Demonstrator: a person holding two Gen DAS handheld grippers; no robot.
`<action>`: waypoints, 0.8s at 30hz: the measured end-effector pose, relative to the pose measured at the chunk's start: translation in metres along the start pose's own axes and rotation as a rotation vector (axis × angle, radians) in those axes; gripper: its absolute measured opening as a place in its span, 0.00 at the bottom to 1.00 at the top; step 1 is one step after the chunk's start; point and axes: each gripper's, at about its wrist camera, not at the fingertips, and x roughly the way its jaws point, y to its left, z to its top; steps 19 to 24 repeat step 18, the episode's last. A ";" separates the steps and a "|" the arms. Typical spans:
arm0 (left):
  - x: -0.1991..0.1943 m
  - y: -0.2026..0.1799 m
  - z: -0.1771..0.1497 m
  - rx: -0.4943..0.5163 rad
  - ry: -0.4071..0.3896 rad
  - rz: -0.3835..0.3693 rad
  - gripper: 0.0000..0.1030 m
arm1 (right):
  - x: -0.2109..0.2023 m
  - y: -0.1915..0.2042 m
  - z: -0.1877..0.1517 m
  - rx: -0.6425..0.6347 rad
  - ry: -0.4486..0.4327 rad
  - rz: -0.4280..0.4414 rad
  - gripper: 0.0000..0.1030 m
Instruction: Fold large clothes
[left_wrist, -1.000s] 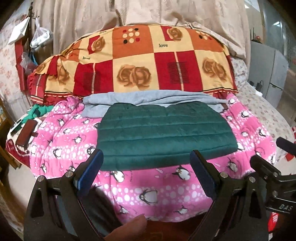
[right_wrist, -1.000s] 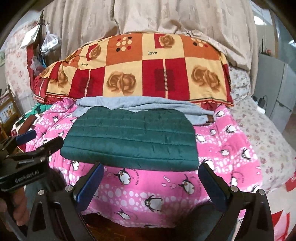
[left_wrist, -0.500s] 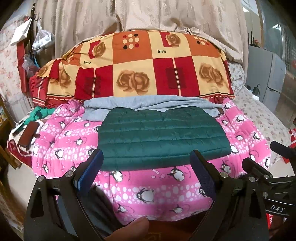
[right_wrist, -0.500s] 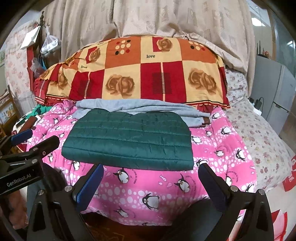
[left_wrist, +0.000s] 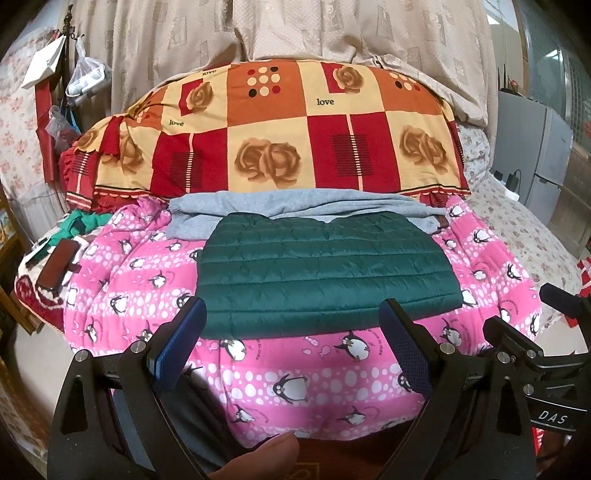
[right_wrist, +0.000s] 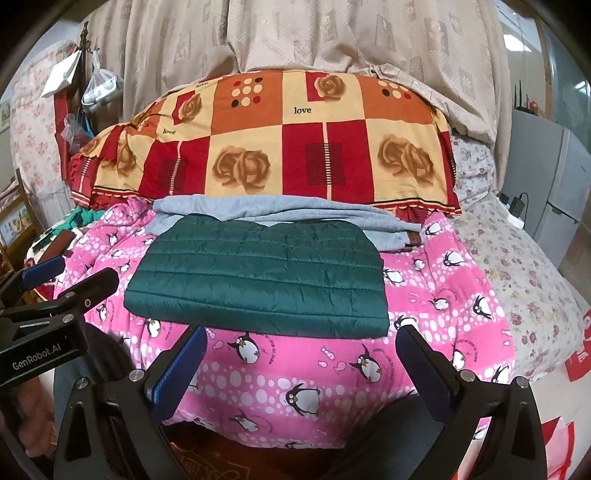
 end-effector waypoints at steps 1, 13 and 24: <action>0.001 0.000 0.000 0.001 0.001 0.000 0.92 | 0.000 0.000 0.000 -0.001 -0.001 -0.001 0.99; 0.002 0.001 -0.001 -0.007 -0.003 -0.004 0.92 | 0.003 0.003 -0.001 0.004 0.005 0.012 0.99; 0.004 0.006 -0.001 -0.027 -0.008 0.006 0.92 | 0.005 0.006 -0.003 -0.002 0.009 0.013 0.99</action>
